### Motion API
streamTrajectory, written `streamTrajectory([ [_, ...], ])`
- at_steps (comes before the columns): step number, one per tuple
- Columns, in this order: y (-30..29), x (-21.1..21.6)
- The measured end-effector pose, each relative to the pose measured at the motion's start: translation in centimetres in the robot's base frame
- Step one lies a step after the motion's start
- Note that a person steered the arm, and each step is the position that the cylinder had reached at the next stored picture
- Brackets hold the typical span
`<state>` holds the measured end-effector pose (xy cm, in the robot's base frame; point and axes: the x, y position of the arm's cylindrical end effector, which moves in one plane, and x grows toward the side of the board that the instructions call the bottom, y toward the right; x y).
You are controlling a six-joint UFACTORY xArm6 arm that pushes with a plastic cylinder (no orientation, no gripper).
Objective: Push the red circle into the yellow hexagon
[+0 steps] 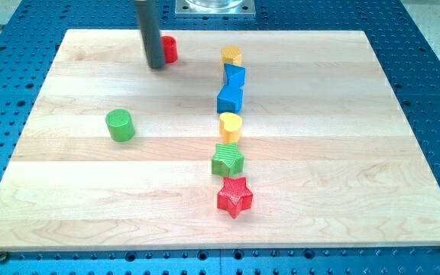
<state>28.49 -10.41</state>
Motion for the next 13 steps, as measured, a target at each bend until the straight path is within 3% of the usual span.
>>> streamTrajectory([
  [1, -2.9, -1.6],
  [2, 3.4, -2.2],
  [3, 5.6, -3.4],
  [4, 4.1, -6.1],
  [6, 11.1, -8.8],
  [8, 12.7, -9.2],
  [9, 17.6, -9.1],
  [13, 16.1, -8.4],
])
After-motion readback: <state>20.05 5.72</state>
